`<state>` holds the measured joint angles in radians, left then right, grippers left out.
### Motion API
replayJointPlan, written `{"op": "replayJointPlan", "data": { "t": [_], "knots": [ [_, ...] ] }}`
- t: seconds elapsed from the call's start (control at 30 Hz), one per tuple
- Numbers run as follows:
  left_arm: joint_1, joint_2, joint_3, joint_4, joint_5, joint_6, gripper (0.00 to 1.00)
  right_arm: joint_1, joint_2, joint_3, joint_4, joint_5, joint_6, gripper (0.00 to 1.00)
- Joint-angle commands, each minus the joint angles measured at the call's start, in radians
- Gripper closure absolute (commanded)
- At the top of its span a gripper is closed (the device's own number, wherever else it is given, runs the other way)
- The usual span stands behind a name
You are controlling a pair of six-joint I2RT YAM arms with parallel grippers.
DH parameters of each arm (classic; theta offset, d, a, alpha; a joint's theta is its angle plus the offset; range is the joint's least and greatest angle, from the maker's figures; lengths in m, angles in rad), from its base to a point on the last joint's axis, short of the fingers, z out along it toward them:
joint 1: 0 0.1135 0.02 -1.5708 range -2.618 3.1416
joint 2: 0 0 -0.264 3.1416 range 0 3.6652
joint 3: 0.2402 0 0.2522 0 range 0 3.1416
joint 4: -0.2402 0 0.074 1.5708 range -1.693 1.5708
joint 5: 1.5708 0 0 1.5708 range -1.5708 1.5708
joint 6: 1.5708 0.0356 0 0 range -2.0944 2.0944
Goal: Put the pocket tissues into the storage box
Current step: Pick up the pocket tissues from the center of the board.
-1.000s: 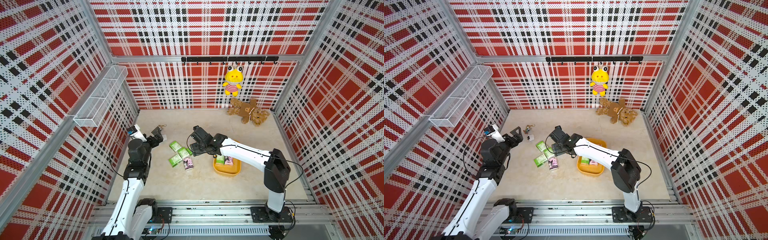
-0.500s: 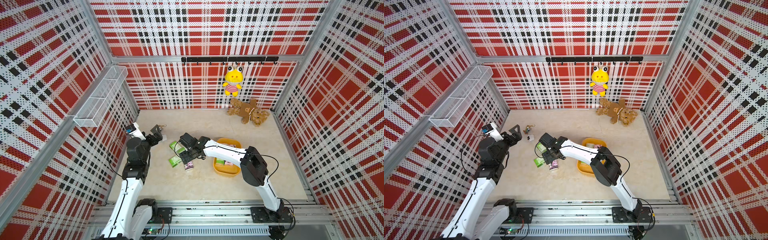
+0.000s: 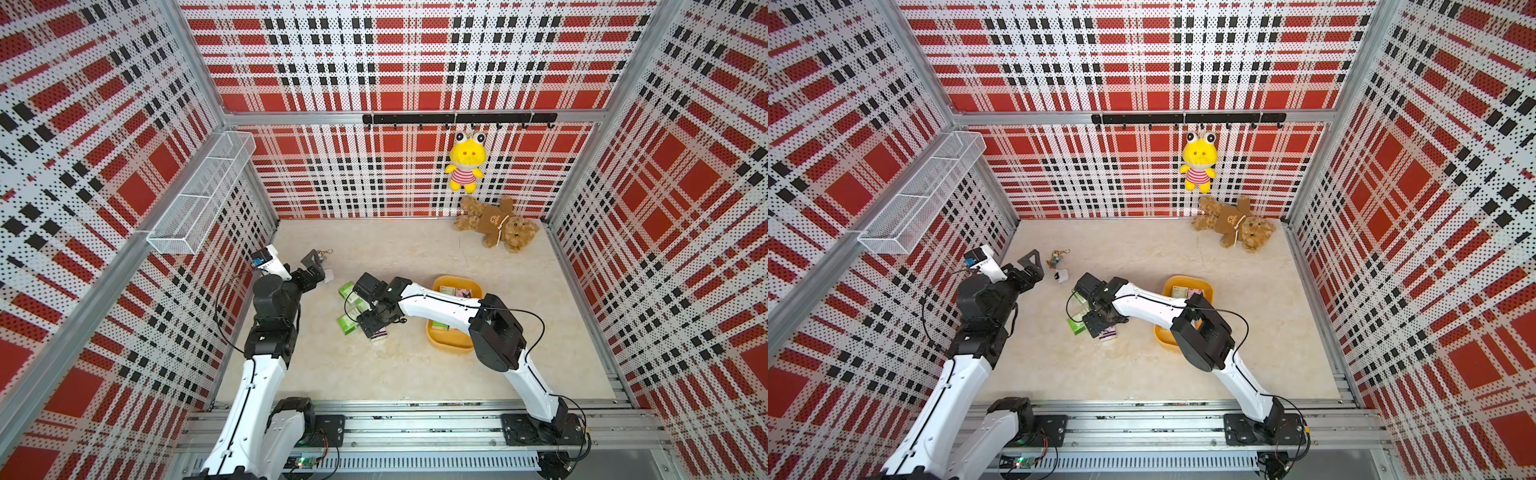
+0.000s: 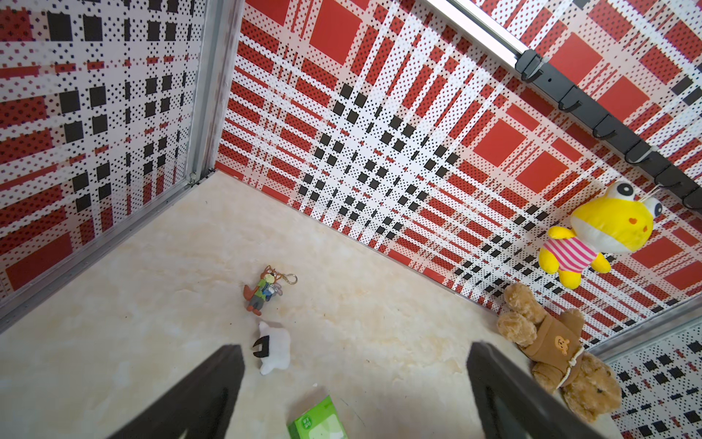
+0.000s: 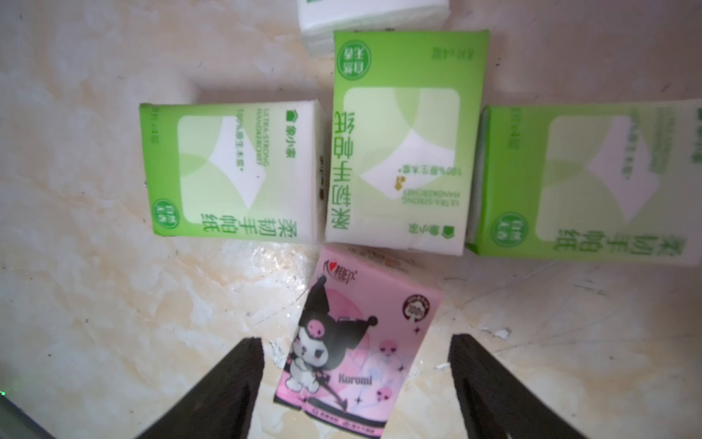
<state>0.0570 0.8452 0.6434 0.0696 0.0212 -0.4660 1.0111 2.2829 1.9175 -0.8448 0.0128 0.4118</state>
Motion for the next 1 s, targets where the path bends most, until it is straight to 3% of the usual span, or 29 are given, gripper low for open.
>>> {"op": "replayJointPlan", "data": {
  "t": [0.0, 0.53, 0.7, 0.97],
  "knots": [
    [0.01, -0.008, 0.004, -0.008, -0.002, 0.015, 0.01, 0.007, 0.028, 0.024, -0.036, -0.008, -0.006, 0.16],
    [0.021, -0.011, -0.011, -0.01, 0.0, 0.023, 0.01, 0.01, 0.069, 0.057, -0.072, 0.015, -0.018, 0.32],
    [0.023, -0.011, -0.014, -0.01, 0.001, 0.023, 0.01, 0.011, 0.069, 0.055, -0.074, 0.016, -0.022, 0.44],
    [0.024, -0.011, -0.017, -0.01, 0.004, 0.021, 0.01, 0.01, -0.021, -0.005, -0.007, 0.023, -0.021, 0.51]
  ]
}}
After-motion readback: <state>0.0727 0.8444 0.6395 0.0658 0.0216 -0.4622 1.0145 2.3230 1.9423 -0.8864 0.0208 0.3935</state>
